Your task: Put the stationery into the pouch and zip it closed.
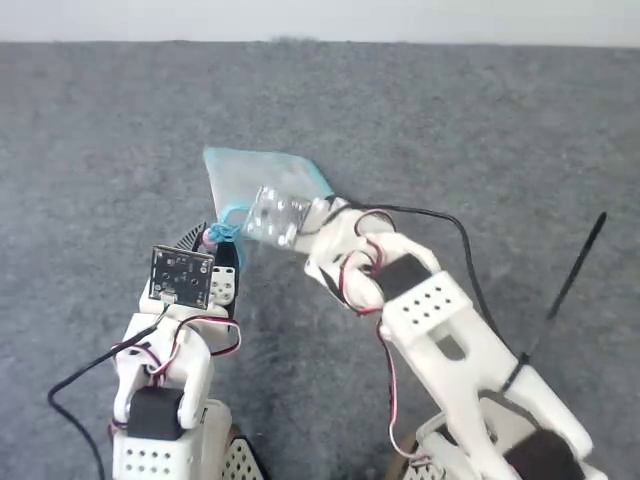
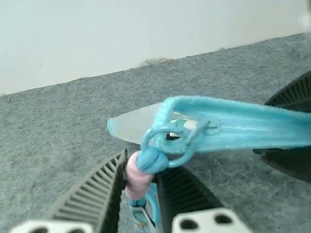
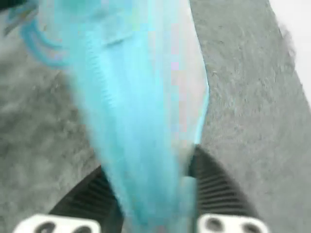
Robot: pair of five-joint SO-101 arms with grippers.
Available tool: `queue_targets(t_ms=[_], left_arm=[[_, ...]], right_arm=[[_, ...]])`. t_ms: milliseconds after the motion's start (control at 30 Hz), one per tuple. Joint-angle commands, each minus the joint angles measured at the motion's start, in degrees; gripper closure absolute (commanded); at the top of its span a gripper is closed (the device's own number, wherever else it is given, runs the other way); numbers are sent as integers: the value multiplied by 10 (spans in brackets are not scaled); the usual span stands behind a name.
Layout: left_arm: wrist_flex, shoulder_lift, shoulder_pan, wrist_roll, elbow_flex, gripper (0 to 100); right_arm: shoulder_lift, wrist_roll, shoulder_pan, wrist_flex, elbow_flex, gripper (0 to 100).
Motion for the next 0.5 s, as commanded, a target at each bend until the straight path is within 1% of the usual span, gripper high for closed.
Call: queue_targets(t_ms=[0,33,67,100,233,333,467], left_arm=[[-16,-6,5,8,-7,989],[-16,-6,5,8,-7,989],[-16,-6,5,8,-6,989],[-16,-6,5,8,-5,989],[-17,-6,5,8,-4,989],[-17,-6,5,8,-3,989],[-20,-6,5,8,2,989]], right_arm=[[4,-68,1,-9,-48,985],[5,-69,8,-9,-47,998],[6,-69,19,-8,-47,986],[7,-69,35,-3,-47,994],[5,-47,111,43,-50,991],[4,-44,167,64,-47,991],[-5,-20,241,80,-46,991]])
